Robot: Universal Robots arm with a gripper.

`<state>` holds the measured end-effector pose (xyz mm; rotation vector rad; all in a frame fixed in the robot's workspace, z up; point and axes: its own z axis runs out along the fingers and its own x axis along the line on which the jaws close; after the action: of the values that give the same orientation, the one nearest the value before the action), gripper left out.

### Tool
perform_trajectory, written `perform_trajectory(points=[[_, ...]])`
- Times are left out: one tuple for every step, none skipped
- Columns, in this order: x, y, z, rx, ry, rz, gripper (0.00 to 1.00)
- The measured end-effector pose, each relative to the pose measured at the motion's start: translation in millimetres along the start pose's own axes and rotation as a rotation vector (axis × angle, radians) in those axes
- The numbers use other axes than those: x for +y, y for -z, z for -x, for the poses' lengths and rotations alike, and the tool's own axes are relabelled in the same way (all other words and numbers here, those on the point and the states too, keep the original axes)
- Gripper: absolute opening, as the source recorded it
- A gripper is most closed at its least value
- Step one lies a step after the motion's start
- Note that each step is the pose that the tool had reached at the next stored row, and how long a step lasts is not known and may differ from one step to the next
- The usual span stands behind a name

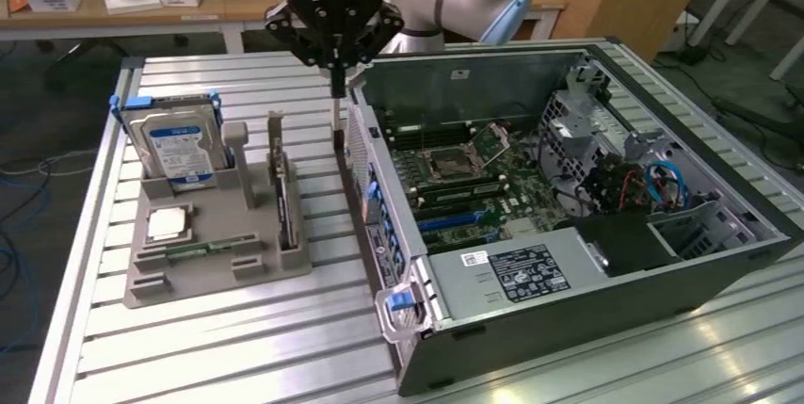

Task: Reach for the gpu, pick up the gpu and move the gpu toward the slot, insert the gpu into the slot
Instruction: 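Reach for the gpu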

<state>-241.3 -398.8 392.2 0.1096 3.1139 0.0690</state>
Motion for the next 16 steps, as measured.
perform_trajectory(points=[[-0.3,0.1,-4.4,0.0,0.0,0.0,0.1],[-0.7,0.2,-8.9,0.0001,0.0,-0.0001,0.1],[-1.0,0.2,-13.8,0.0001,0.0,-0.0001,0.1],[-1.3,0.2,-18.3,0.0,0.0,0.0,0.1],[-1.6,0.2,-22.8,0.0001,0.0,-0.0001,0.1],[-2.0,0.3,-27.3,0.0,0.0,0.0,0.1],[-2.3,0.3,-31.7,0.0,0.0,0.0,0.1],[-2.6,0.4,-36.3,0.0001,0.0,0.0,0.1],[-2.9,0.4,-41.0,0.0,0.0,0.0,0.1],[-3.2,0.4,-45.5,0.0001,0.0,-0.0001,0.1],[-3.6,0.4,-50.0,0.0,0.0,-0.0001,0.1],[-3.9,0.5,-54.4,0.0,0.0,-0.0001,0.1],[-4.2,0.5,-58.9,0.0001,0.0,-0.0001,0.1],[-4.5,0.5,-63.5,0.0,0.0,0.0,0.1],[-4.8,0.6,-68.2,0.0001,0.0,0.0,0.1],[-5.2,0.6,-72.7,0.0,0.0,0.0,0.1]])
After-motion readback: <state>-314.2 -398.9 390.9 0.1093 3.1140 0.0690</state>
